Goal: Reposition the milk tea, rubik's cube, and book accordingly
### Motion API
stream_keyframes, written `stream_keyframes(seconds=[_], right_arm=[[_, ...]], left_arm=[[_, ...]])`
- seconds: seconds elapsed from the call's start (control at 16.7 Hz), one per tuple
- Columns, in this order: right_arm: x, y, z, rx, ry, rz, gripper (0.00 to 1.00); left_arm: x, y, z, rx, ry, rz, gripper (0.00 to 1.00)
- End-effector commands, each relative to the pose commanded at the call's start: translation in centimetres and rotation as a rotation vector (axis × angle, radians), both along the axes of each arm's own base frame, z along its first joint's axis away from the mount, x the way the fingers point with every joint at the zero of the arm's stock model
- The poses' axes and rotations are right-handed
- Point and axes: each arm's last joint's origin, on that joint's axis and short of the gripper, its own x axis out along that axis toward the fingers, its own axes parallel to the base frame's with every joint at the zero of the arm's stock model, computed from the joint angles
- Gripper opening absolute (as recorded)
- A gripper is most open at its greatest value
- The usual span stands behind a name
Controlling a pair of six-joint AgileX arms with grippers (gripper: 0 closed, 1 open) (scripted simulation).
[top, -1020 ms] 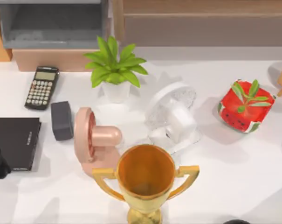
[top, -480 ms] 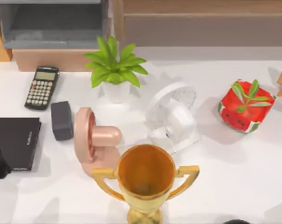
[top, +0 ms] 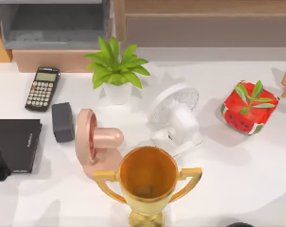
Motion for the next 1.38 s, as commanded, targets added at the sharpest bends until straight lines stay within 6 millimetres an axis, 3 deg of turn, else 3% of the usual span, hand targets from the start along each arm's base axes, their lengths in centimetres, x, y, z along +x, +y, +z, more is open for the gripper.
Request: stream_keyframes(seconds=[0.06,0.84,1.38], right_arm=[[0.0,0.0,0.0,0.0,0.0,0.0,0.0],[0.0,0.0,0.0,0.0,0.0,0.0,0.98],[-0.03,-0.07,0.01,0.0,0.0,-0.002,1.0]], left_arm=[[0.0,0.0,0.0,0.0,0.0,0.0,1.0],[0.0,0.0,0.0,0.0,0.0,0.0,1.0],[0.0,0.0,0.0,0.0,0.0,0.0,1.0]])
